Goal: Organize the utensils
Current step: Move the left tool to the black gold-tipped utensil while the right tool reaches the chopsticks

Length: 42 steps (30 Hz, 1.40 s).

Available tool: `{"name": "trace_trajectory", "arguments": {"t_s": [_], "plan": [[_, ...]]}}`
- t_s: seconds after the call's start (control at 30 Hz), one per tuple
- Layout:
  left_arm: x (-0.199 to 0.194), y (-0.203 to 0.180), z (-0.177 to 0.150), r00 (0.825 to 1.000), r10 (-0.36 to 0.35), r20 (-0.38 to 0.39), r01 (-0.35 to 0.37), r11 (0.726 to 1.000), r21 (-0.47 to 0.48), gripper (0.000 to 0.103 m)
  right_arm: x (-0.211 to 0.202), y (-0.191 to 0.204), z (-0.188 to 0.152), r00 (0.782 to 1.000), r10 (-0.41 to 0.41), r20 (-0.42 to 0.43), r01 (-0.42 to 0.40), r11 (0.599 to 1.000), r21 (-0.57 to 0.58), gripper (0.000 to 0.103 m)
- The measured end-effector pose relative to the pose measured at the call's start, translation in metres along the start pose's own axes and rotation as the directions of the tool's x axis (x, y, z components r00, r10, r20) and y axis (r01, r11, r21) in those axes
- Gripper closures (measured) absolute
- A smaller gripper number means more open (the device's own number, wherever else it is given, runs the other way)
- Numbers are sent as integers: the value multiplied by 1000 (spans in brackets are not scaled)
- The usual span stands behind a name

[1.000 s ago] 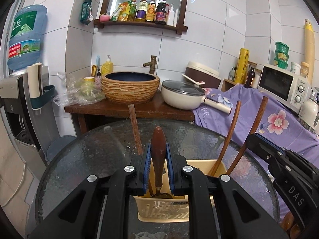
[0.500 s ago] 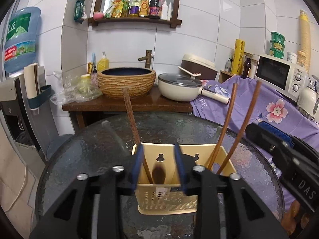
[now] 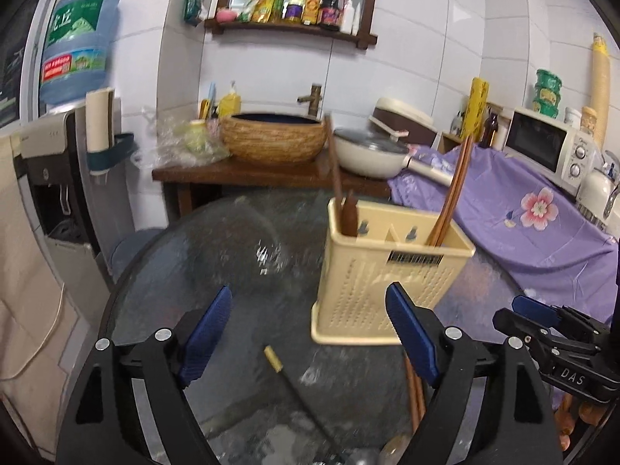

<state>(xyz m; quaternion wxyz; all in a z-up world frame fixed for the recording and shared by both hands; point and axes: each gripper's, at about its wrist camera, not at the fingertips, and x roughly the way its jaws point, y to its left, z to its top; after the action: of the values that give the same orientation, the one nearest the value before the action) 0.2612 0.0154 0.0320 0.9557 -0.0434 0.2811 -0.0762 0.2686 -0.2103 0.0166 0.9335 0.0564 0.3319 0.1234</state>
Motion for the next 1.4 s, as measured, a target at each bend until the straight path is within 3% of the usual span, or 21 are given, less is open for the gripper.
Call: {"name": "trace_trajectory", "arguments": {"t_s": [0.33,0.57,1.03,1.2,1.4], "plan": [[27,30,-51,985,14,-171,-23,998,-55,27,35,0,-57,980,-12,-199,16,1000,19,52],[42,32,-66,970,23,-242,-32,999,-33,36,54,6,-74,956,-9,-292,18,999,27,66],[53,30,-73,957,40,-289,-41,999,1,39,70,15,-75,935,-93,-343,82,996,-46,72],[62,34,-73,945,42,-324,-45,999,1,39,72,6,-70,927,-94,-364,85,996,-42,73],[80,33,-68,925,48,-378,-50,999,3,48,85,10,-62,921,-124,-370,110,992,-59,79]]}}
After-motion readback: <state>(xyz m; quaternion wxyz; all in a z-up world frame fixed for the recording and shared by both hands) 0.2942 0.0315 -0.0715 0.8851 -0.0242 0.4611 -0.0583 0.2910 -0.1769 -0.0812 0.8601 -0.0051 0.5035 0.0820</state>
